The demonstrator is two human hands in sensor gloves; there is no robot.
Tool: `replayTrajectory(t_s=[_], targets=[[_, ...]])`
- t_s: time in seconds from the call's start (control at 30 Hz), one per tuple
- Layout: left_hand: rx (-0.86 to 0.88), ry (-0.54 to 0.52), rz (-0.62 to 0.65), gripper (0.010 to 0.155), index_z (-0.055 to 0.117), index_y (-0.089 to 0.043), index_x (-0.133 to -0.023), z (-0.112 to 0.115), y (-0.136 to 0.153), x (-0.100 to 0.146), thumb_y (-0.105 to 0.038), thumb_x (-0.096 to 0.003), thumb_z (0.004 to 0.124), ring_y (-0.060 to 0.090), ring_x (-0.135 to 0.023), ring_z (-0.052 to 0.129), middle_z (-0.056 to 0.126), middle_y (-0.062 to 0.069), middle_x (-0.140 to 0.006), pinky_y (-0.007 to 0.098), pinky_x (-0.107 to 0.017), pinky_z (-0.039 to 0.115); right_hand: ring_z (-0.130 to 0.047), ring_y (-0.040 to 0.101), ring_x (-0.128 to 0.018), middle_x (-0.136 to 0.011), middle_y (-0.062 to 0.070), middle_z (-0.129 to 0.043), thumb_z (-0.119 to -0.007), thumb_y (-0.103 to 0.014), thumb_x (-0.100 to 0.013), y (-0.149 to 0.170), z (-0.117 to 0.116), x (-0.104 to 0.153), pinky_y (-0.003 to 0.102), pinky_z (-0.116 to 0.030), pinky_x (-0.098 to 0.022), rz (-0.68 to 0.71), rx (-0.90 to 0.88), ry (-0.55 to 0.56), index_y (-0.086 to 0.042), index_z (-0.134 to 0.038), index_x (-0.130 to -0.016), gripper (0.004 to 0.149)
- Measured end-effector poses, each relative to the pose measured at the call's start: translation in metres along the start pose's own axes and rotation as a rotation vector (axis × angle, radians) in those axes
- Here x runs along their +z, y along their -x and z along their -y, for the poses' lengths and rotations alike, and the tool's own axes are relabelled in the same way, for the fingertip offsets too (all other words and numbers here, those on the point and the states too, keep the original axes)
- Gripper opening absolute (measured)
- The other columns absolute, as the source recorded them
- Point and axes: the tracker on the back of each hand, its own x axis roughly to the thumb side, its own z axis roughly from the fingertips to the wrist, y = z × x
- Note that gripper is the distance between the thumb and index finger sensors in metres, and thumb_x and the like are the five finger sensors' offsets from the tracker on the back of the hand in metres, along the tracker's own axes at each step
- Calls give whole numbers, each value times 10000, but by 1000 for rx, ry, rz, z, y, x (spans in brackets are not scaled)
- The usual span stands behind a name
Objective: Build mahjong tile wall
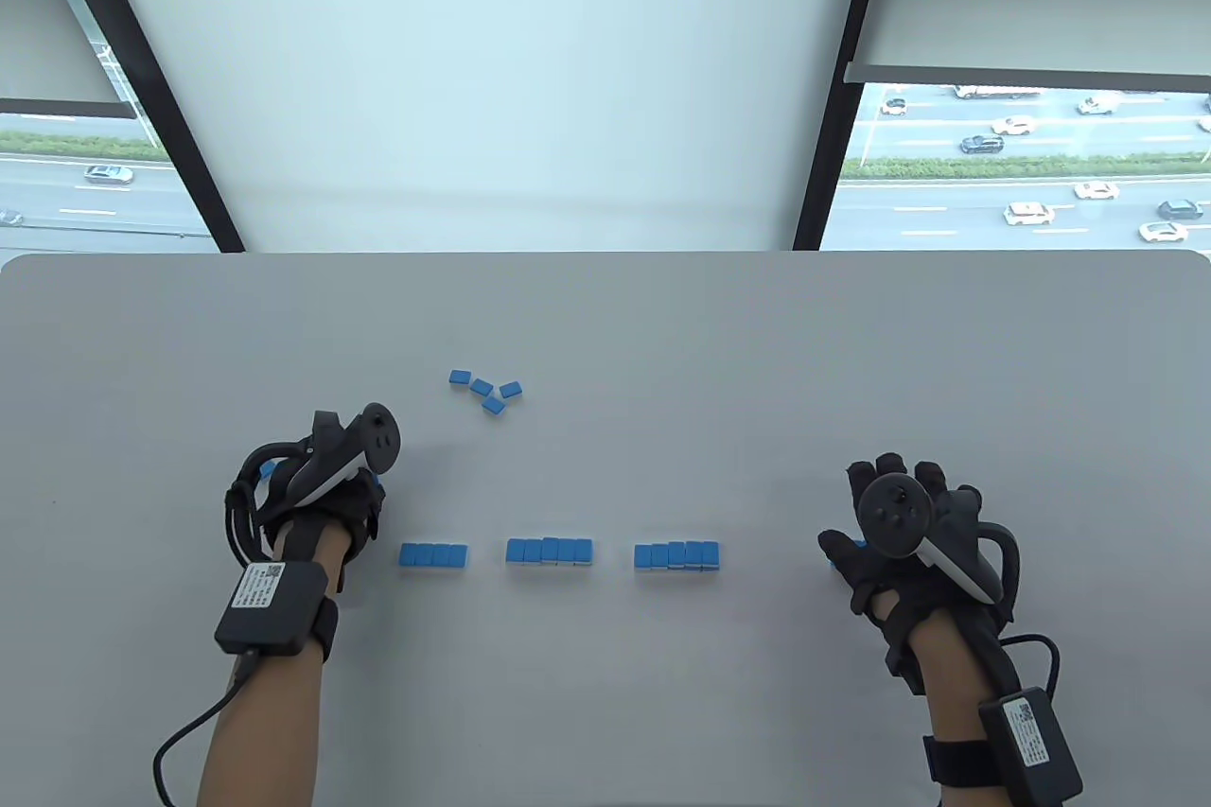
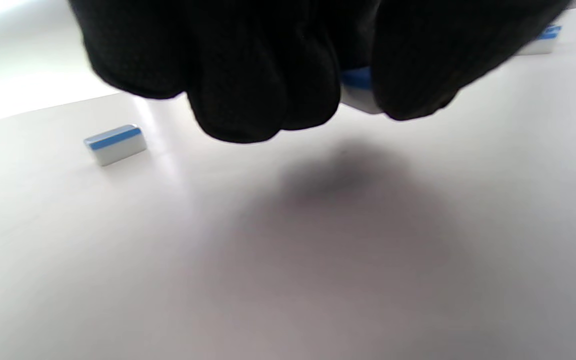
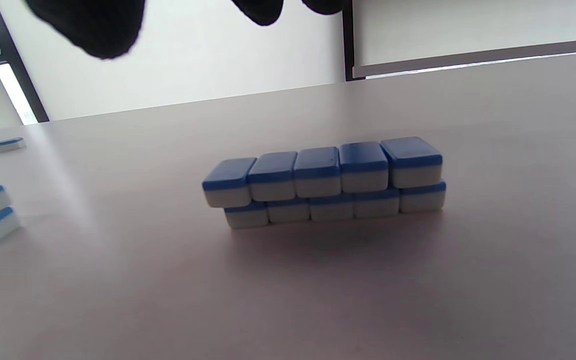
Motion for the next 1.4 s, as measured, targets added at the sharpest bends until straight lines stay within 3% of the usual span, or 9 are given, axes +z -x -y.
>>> replayTrajectory(t_s=[0.2,0.4,0.8,1.4], targets=[[82,-67,47,596,716,-324,-953,-5,7,45,-500,-397,839,186,-677,974,888,-76,-853,488,-584,810,-204,474,-971,-1122,79,-258,-679,-614,-417,-4,-2,-1,673,-148,-603,17,-6,-6,-229,-361,-1064,818],[200,-138,139,593,729,-323,-949,11,3,72,-490,-392,849,193,-694,978,897,-78,-851,492,-590,811,-203,475,-971,-1123,78,-257,-680,-613,-415,-6,-3,-1,673,-146,-603,23,-9,-16,-228,-362,-1064,819],[63,-67,134,575,724,-366,-950,27,-9,68,-471,-400,851,176,-714,956,888,-97,-855,488,-609,797,-204,474,-971,-1122,79,-258,-679,-612,-417,-6,-4,0,673,-149,-604,13,-11,-25,-227,-362,-1064,818],[82,-36,144,567,727,-435,-951,29,-10,69,-475,-400,855,199,-746,911,846,-75,-889,515,-634,754,-203,475,-971,-1122,79,-259,-679,-610,-418,-9,-7,-2,672,-148,-604,18,-4,-48,-228,-362,-1064,815]])
